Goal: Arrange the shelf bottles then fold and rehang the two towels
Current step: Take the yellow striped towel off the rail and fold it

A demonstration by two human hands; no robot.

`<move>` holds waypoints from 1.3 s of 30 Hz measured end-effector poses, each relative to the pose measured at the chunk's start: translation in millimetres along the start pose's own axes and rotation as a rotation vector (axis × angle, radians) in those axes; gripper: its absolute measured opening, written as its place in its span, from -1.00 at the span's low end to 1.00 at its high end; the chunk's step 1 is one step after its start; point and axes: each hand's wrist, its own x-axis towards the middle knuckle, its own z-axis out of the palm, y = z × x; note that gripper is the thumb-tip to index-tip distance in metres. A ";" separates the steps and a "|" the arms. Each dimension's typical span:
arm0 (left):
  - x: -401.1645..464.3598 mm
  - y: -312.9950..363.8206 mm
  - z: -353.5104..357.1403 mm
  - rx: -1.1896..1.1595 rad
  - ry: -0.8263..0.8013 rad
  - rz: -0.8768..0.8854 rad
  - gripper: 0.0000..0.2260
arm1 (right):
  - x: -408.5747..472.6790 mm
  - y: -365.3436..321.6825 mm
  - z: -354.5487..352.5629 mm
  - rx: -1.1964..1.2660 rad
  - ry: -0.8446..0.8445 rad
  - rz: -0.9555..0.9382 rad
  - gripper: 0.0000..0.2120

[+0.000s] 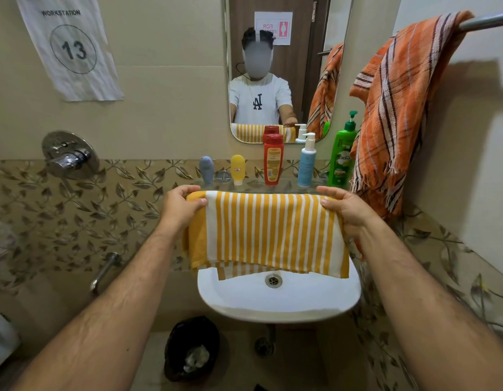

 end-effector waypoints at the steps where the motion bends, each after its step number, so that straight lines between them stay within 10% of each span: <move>1: 0.0 1.7 -1.4 0.000 -0.020 0.012 -0.64 | -1.2 -1.7 -2.1 -0.036 -0.046 0.019 -0.55; 8: 6.2 6.7 -14.0 0.056 -0.140 0.034 -0.58 | -1.7 -7.2 -1.3 -0.717 0.011 -0.079 -0.29; 18: 1.1 12.2 -8.0 0.397 -0.041 0.241 -0.58 | 3.8 -7.9 -0.9 -1.312 0.305 -0.270 -0.91; 27: 7.8 0.0 -13.8 0.505 0.097 0.301 -0.77 | -10.5 -30.1 -4.6 -0.477 -0.063 -0.301 -0.88; 39: 1.1 -16.6 34.5 0.356 -0.078 0.119 -0.59 | -10.8 -76.8 42.9 -0.378 -0.041 -0.322 -0.58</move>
